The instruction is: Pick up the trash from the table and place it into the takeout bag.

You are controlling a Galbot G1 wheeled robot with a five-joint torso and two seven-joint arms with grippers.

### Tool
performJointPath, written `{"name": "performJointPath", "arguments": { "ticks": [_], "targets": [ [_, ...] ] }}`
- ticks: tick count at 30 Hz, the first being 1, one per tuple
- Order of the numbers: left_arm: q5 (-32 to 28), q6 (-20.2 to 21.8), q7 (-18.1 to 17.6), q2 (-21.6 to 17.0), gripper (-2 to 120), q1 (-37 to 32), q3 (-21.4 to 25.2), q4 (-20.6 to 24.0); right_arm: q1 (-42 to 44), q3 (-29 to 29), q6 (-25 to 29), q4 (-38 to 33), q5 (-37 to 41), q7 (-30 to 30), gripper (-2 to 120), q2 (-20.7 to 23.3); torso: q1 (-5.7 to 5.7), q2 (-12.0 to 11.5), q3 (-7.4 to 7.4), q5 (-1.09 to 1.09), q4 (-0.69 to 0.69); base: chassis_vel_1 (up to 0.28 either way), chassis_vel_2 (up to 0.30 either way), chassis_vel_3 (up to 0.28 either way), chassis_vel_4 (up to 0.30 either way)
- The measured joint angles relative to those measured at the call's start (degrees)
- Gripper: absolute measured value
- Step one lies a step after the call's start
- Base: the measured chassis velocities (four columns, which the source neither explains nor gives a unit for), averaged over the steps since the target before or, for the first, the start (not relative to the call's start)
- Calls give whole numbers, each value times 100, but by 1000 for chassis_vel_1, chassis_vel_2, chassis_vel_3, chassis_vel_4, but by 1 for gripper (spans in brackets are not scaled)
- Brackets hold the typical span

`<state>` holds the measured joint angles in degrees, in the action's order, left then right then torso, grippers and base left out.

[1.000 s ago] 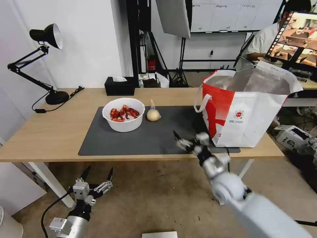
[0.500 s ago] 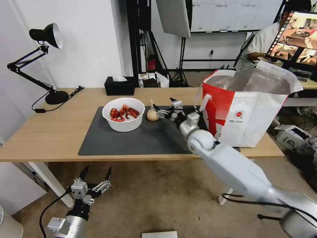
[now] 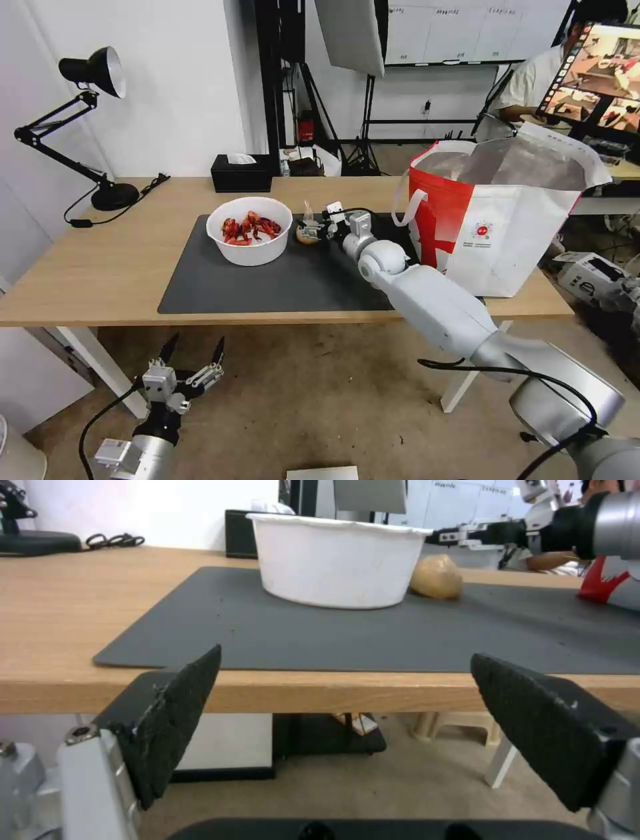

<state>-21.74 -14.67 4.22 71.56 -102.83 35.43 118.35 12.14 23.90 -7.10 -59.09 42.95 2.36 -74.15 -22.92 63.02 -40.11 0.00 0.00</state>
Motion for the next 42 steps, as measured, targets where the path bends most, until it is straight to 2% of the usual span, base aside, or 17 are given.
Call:
{"name": "performJointPath", "arguments": {
  "ticks": [18, 29, 33, 35, 36, 38, 39, 42],
  "targets": [
    [1, -19, 4, 31, 100, -42, 12, 60, -49, 63, -404, 260, -337, 77, 100, -194, 0, 1, 0, 0, 0, 0, 0, 0, 0],
    [-5, -24, -4, 107, 100, -91, -5, 111, -105, 128, -414, 475, -341, 95, 99, -287, 0, 1, 0, 0, 0, 0, 0, 0, 0],
    [-7, -26, -9, 102, 100, -114, 9, 128, -118, 129, -381, 547, -359, 109, 90, -280, 0, 1, 0, 1, 0, 0, 0, 0, 0],
    [-8, -41, -12, 107, 100, -128, 10, 131, -116, 135, -369, 546, -366, 146, 77, -215, 1, 1, 0, 0, 0, 0, 0, 0, 0],
    [-8, -41, -12, 107, 100, -128, 10, 131, -116, 135, -369, 546, -366, 146, 77, -215, 1, 1, 0, 0, 0, 0, 0, 0, 0],
    [-3, -48, -13, 124, 100, -130, -7, 132, -97, 135, -354, 523, -372, 156, 67, -176, 0, 0, 0, 1, 0, 0, 0, 0, 0],
    [-3, -48, -13, 124, 100, -130, -7, 132, -97, 135, -354, 523, -372, 156, 67, -176, 0, 0, 0, 1, 0, 0, 0, 0, 0],
    [3, -51, -21, 148, 100, -137, -22, 135, -80, 136, -326, 478, -374, 170, 53, -130, 1, 1, 0, 0, 0, 0, 0, 0, 0]
  ]
}}
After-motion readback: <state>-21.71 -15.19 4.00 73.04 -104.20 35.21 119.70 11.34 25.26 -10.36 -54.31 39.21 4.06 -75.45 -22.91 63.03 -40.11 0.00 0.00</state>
